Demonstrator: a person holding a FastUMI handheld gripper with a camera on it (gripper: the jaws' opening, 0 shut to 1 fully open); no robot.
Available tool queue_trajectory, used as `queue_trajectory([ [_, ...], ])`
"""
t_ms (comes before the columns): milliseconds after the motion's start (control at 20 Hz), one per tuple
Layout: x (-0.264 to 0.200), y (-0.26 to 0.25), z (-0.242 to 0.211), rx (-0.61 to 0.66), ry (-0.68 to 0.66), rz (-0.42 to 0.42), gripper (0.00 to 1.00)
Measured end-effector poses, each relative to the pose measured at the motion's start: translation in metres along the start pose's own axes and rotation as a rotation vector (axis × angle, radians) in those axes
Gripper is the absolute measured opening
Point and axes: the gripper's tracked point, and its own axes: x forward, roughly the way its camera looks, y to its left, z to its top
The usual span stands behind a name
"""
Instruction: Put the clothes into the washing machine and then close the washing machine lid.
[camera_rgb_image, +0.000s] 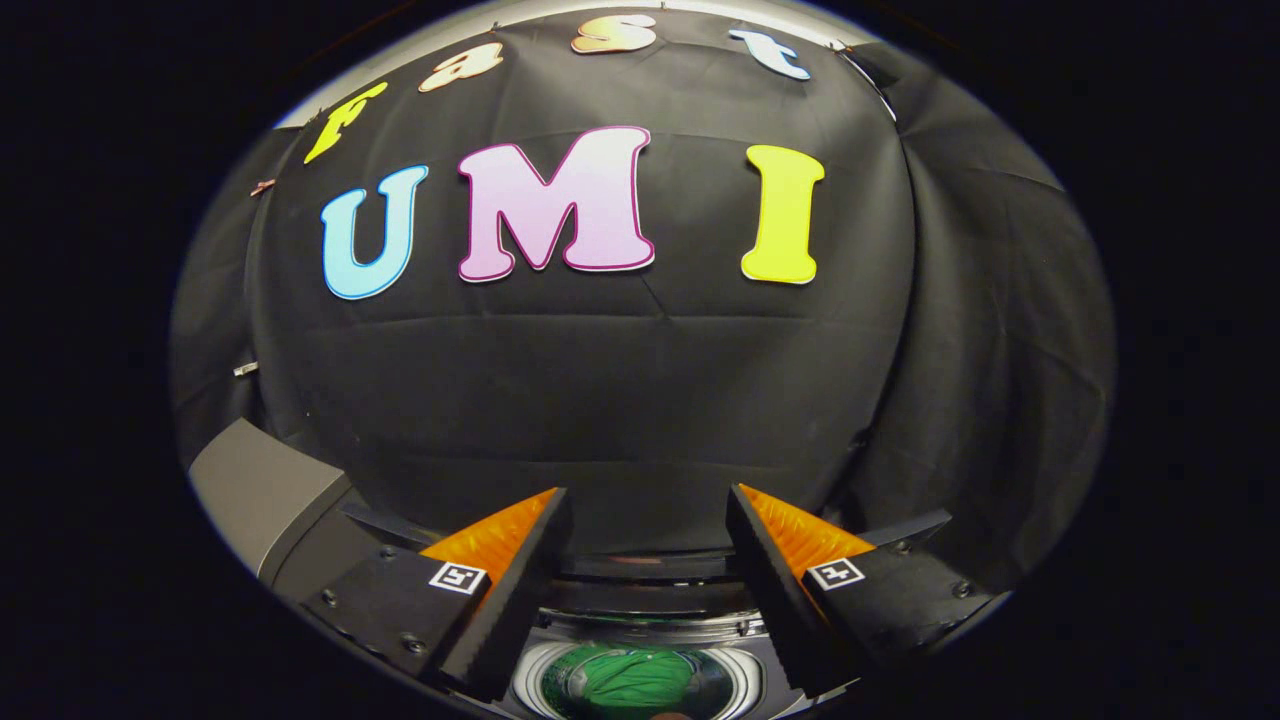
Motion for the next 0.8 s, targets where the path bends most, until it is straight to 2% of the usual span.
queue_trajectory([
  [800, -0.012, 0.001, -0.007, 0.001, -0.001, 0.006, 1.0],
])
